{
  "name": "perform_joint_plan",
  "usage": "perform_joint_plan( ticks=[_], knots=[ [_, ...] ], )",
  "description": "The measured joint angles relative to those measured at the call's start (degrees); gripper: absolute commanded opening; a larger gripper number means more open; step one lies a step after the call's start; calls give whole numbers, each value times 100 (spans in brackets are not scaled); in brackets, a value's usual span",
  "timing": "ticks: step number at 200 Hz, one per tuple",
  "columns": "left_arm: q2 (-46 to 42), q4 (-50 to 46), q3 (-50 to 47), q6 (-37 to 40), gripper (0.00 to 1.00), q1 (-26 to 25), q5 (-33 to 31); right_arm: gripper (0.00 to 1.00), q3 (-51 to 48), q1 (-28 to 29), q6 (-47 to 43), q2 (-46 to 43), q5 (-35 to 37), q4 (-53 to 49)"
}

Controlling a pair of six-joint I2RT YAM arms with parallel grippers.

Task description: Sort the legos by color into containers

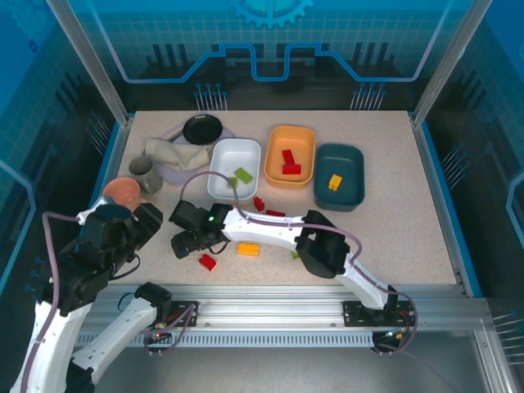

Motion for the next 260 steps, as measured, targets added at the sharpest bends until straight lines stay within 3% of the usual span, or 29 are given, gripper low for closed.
perform_joint_plan(
  ticks=[53, 115, 159, 180, 207, 237, 260],
  knots=[
    [-389, -321, -28, 192, 78, 0, 310, 69, 1279, 20, 503, 1045, 579, -846],
    [-533, -435, -28, 306, 77, 0, 601, 30, 1902, 24, 662, 1438, 953, -1322],
    [-601, -127, -411, 544, 78, 0, 1285, 24, 1853, 24, 433, 1320, 1423, -1445],
    [-382, 369, -763, 584, 78, 0, 1971, 23, 1075, -11, 295, 584, 1753, -1410],
    [190, 1331, -1040, 592, 78, -37, 2743, 23, -662, -435, 236, -1231, 1963, -1266],
    [1178, 2334, -1132, 599, 78, -260, 3064, 24, -2173, -1731, 125, -3239, 2129, -1108],
    [2120, 2962, -1016, 662, 78, -730, 3080, 23, -3023, -2911, -50, -4157, 2039, -1134]
  ],
)
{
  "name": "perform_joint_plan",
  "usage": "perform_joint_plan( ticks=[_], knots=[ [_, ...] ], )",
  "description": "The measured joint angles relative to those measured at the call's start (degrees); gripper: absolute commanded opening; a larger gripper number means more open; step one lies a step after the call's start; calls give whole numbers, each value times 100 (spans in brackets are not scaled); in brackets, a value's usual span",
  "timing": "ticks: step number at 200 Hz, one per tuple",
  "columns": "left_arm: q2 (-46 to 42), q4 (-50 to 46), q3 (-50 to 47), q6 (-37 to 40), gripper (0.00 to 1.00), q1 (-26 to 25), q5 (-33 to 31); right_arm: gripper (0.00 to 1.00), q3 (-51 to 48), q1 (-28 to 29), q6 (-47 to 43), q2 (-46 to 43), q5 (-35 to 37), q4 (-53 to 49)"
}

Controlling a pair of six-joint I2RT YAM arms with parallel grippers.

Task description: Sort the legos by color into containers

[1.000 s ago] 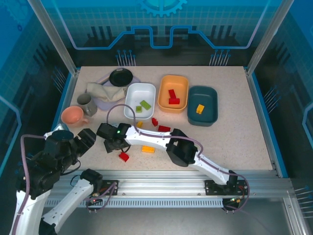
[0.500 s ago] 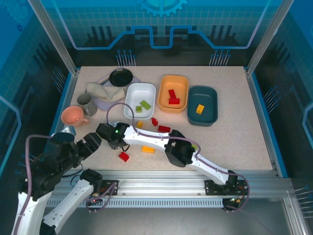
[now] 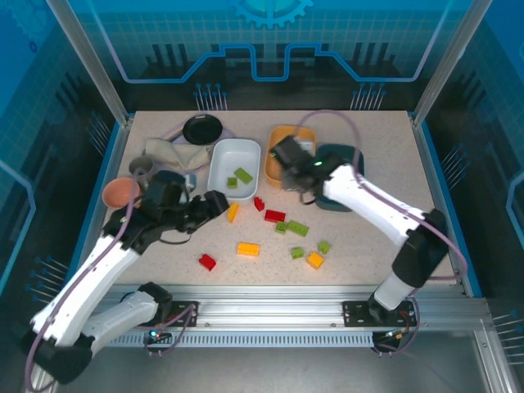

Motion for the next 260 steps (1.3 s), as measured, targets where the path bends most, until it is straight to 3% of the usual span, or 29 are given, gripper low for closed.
perform_joint_plan(
  ticks=[45, 97, 116, 156, 171, 218, 260],
  knots=[
    [2020, 776, 859, 184, 77, -911, -63, 23, -750, -1753, -396, -13, -553, -223],
    [3543, 953, 1963, 389, 76, -1405, -87, 25, -726, -2734, -483, 994, -960, -267],
    [3783, 935, 2116, 442, 76, -1460, -105, 30, -525, -2815, -485, 1412, -1025, -271],
    [3974, 654, 2159, 520, 76, -1467, -302, 57, -70, -2815, -531, 1952, -1141, -286],
    [3974, 509, 2159, 520, 77, -1467, -402, 63, 22, -2809, -505, 1950, -1158, -321],
    [3974, 83, 2157, 317, 78, -1464, -772, 65, 184, -2651, -535, 1550, -1152, -367],
    [4006, -136, 2107, -116, 80, -1266, -1040, 67, -225, -1919, -918, -68, -1150, 85]
  ],
)
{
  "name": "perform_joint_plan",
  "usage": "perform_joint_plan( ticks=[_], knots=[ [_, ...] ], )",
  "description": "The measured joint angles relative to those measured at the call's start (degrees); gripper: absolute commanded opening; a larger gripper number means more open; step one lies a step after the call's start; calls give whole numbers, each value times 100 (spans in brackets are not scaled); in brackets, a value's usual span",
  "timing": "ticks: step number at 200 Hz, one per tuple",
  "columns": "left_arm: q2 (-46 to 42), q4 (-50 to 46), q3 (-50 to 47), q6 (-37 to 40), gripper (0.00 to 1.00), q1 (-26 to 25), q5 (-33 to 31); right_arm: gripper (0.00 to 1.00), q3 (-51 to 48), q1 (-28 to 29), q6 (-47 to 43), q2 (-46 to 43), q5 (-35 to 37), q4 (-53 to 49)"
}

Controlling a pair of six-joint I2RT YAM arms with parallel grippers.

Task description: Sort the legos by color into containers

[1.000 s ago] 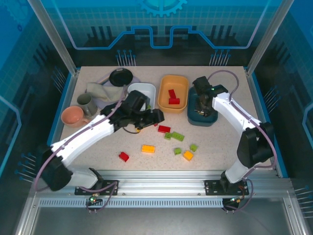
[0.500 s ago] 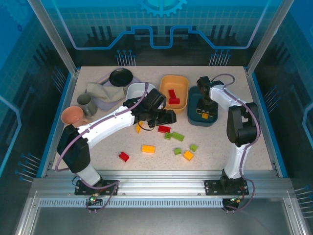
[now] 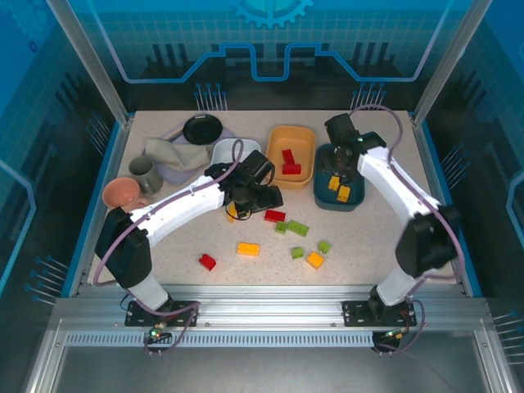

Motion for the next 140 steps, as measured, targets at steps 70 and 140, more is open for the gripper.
perform_joint_plan(
  ticks=[70, 140],
  knots=[
    [887, 184, -31, -901, 78, 330, -249, 68, -2538, 1296, -372, -2732, -743, 984],
    [1692, 426, 175, -1729, 66, 330, -728, 68, -2959, 1495, -153, -3661, -857, 896]
  ],
)
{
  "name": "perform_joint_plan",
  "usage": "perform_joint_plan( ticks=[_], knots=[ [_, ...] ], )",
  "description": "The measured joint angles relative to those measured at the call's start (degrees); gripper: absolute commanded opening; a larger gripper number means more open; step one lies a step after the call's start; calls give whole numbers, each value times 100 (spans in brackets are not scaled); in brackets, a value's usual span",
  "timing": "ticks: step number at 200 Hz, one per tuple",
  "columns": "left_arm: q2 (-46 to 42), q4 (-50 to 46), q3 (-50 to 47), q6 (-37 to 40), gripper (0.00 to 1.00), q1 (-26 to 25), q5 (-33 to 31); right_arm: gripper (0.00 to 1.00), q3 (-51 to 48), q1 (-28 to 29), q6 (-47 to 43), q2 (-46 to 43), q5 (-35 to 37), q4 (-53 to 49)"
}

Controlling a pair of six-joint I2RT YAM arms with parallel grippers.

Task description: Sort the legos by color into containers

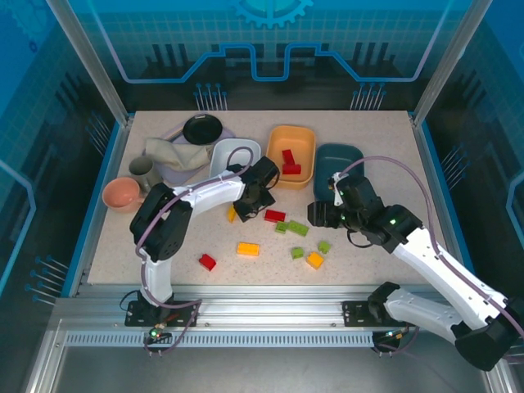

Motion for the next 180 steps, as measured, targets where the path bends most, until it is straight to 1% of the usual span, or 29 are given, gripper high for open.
perform_joint_plan(
  ticks=[17, 43, 77, 108, 119, 140, 167, 180],
  knots=[
    [177, 39, 168, -79, 62, 0, -111, 68, 0, 0, 26, -33, -2, -7],
    [402, 76, 376, -127, 52, 0, -251, 68, -2, 0, 44, -33, -17, -59],
    [662, 74, 586, -153, 32, 0, -374, 68, -26, 0, 42, -55, -50, -103],
    [675, 28, 647, -131, 20, -17, -483, 68, -37, 0, 39, -61, -68, -133],
    [673, 9, 647, -92, 18, -22, -496, 68, -37, 0, 37, -61, -70, -131],
    [603, -28, 612, -83, 17, -46, -509, 68, -37, -2, 28, -59, -92, -133],
    [175, -271, 592, -83, 16, -166, -505, 67, -22, -63, 13, -59, -125, -138],
    [-57, -505, 752, -63, 16, -258, -503, 67, -7, -186, 13, -57, -157, -133]
  ],
)
